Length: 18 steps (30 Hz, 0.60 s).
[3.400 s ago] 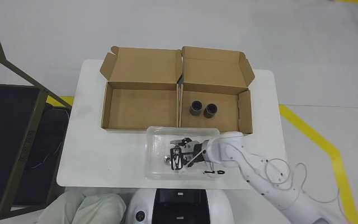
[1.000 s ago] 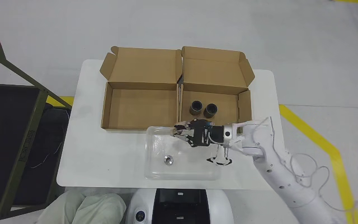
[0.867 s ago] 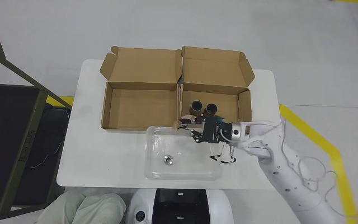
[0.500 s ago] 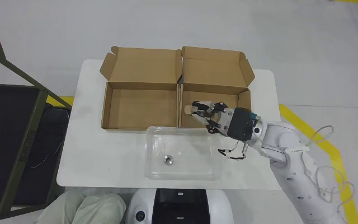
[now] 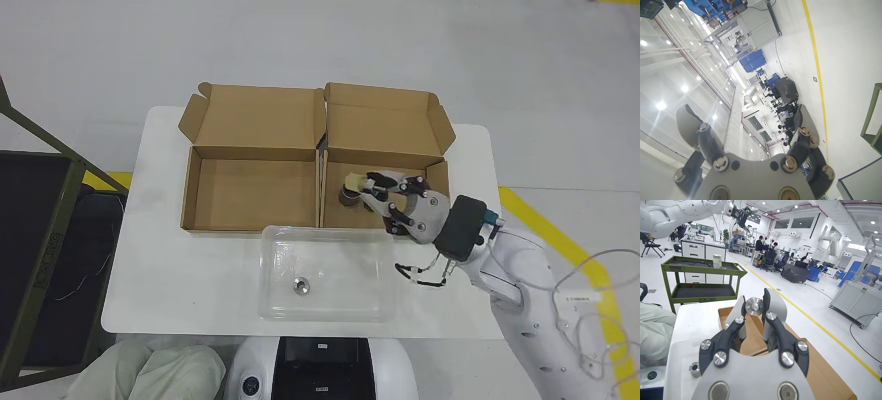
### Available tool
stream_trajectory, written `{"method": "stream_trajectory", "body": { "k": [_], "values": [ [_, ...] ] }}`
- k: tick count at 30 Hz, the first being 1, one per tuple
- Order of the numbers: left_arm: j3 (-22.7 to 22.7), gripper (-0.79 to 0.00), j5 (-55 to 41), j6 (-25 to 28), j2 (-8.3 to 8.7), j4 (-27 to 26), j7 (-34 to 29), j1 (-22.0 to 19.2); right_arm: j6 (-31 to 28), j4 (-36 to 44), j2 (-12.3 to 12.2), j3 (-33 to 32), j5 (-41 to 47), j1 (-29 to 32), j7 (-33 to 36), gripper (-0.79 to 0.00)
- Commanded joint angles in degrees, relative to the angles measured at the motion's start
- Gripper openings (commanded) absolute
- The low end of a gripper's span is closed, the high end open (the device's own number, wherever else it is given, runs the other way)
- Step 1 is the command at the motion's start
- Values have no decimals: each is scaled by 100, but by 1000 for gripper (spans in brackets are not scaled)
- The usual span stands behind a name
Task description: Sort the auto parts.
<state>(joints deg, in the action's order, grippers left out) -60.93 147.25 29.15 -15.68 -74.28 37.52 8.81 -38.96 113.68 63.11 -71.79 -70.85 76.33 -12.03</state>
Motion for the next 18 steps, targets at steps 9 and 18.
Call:
{"method": "stream_trajectory", "body": {
  "k": [9,18],
  "values": [
    [0,0,0,0,0,0,0,0,65,-210,28,147,-18,-115,139,-785],
    [0,0,0,0,0,0,0,0,382,-484,136,794,-278,-467,590,-785]
  ]
}}
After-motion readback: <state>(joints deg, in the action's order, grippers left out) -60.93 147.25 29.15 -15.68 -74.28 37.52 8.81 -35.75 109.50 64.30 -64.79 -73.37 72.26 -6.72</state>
